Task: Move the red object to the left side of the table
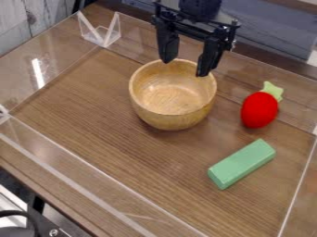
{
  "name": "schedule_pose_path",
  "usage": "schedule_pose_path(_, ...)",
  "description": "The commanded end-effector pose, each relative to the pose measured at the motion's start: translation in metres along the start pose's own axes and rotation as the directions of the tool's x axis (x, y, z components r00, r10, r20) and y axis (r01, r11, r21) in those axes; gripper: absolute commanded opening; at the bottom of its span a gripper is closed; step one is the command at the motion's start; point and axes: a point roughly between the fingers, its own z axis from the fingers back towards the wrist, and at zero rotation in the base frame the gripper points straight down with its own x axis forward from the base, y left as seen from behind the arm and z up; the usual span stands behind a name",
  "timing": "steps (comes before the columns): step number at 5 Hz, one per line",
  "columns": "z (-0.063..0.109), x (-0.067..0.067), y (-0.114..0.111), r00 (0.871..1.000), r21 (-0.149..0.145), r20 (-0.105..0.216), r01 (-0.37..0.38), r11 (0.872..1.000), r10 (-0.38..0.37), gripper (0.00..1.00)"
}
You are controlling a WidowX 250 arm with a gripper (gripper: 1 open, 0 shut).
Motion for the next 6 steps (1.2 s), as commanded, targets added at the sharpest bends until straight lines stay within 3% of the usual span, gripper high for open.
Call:
schedule_pose_path(1,-0.01,0.0,-0.002,0.998,-0.004,-0.025,0.061,0.998,-0.061,1.0)
schedule_pose_path(2,-0.022,0.001,-0.007,0.999,-0.015,-0.03,0.012,1.0,-0.013,1.0)
schedule_pose_path(3,-0.032,0.007,-0.019,0.999,-0.023,-0.009,-0.044,0.999,0.044,1.0)
schedule_pose_path(6,-0.043,0.035,-0.099,0.997,-0.054,0.062,-0.04,0.998,0.044,1.0)
